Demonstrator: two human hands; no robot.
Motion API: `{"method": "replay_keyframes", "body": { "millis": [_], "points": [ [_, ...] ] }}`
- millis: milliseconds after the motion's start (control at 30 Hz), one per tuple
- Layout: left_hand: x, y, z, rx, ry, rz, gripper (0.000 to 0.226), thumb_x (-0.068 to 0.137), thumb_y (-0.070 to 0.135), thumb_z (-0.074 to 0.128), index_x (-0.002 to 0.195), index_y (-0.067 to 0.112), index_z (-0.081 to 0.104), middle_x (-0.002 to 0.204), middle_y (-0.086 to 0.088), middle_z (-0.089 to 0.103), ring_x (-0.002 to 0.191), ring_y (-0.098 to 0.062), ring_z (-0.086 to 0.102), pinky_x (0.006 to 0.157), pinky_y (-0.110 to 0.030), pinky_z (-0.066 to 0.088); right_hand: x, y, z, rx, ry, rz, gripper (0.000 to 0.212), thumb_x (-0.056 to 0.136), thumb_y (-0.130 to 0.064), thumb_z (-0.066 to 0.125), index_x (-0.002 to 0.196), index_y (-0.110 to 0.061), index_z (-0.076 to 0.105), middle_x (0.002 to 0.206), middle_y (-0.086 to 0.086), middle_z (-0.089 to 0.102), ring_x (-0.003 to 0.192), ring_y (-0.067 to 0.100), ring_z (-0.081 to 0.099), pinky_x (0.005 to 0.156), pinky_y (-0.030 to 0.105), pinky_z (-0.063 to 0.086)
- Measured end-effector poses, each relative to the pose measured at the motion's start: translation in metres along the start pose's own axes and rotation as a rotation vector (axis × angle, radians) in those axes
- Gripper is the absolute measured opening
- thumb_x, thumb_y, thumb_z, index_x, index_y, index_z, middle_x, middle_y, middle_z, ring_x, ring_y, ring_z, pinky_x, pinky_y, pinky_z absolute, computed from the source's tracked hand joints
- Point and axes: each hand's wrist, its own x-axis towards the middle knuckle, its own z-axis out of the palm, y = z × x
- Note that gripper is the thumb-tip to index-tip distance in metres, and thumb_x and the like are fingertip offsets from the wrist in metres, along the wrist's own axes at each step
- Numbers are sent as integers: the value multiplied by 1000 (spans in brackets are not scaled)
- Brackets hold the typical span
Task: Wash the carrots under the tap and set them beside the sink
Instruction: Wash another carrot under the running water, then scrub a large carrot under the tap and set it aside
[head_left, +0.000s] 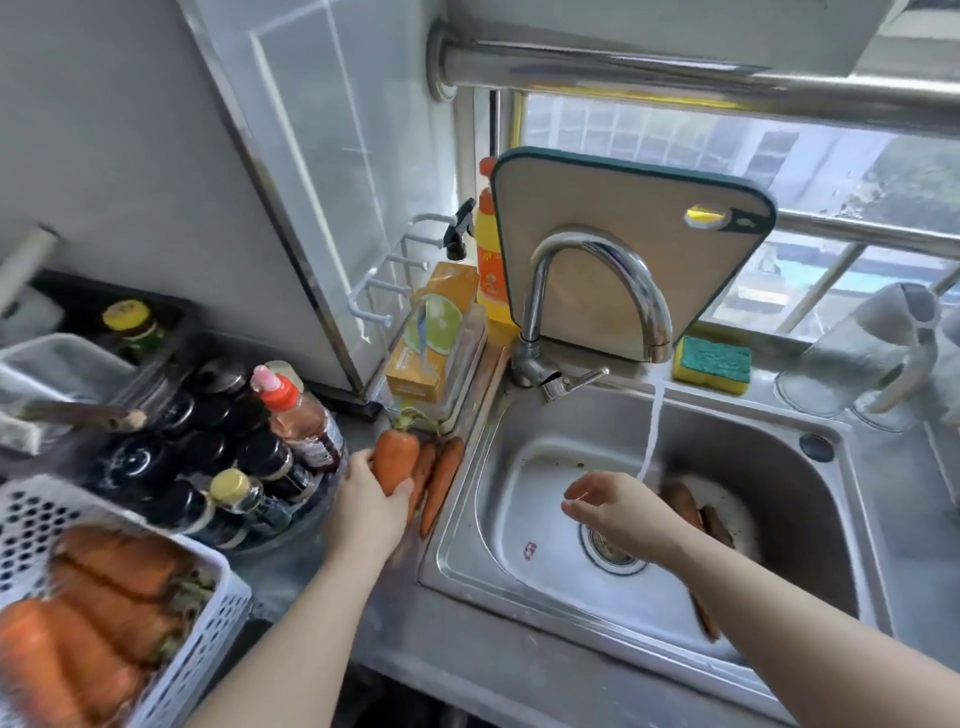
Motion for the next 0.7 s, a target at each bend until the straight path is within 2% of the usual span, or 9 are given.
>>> {"method": "replay_keyframes", "body": {
  "millis": [133, 233, 367, 467, 567, 633, 700],
  "points": [
    [15, -6, 4, 73, -30, -69, 48, 87, 35, 60, 128, 15, 45, 128, -10, 54, 115, -33, 53, 92, -48, 46, 3, -3, 1, -15, -11, 9, 23, 89, -31, 61, 105, -16, 68, 99, -1, 70, 91, 14, 64, 78, 23, 46],
    [20, -7, 8, 157, -83, -69, 45, 89, 34, 55, 129, 14, 45, 127, -13, 54, 115, -35, 53, 94, -50, 46, 5, -4, 1, -16, -21, 18, 23, 89, -30, 62, 106, -15, 68, 101, 1, 70, 93, 15, 64, 79, 23, 46],
    [20, -6, 12, 223, -125, -113, 56, 92, 32, 52, 139, 9, 32, 137, -13, 32, 117, -36, 50, 99, -47, 42, 7, -2, 3, 4, -42, 26, 23, 89, -29, 61, 106, -15, 67, 102, 1, 70, 94, 16, 65, 83, 25, 48],
    [18, -4, 16, 224, -149, -107, 64, 91, 35, 52, 141, 8, 25, 139, -13, 26, 119, -37, 48, 101, -48, 40, 10, 0, 4, 25, -59, 37, 22, 89, -28, 61, 106, -14, 67, 102, 3, 71, 92, 16, 66, 84, 27, 50],
    [11, 2, 21, 273, -131, -30, 73, 88, 39, 54, 145, 10, 18, 148, -14, 20, 133, -37, 34, 109, -49, 31, 12, 4, 3, 33, -59, 49, 21, 89, -27, 62, 105, -14, 67, 101, 4, 71, 91, 17, 67, 84, 28, 50],
    [1, 11, 25, 363, -80, 81, 71, 88, 40, 53, 145, 15, 19, 152, -10, 13, 139, -33, 22, 114, -49, 23, 11, 10, 1, 15, -53, 60, 22, 90, -28, 61, 106, -14, 67, 103, 2, 71, 91, 16, 66, 84, 27, 50],
    [-10, 24, 34, 422, -65, 222, 66, 90, 40, 50, 146, 21, 21, 152, -7, 14, 141, -29, 22, 116, -49, 18, 9, 20, -1, -16, -53, 89, 22, 90, -28, 60, 106, -14, 67, 103, 2, 70, 91, 15, 64, 84, 26, 49]
  ]
}}
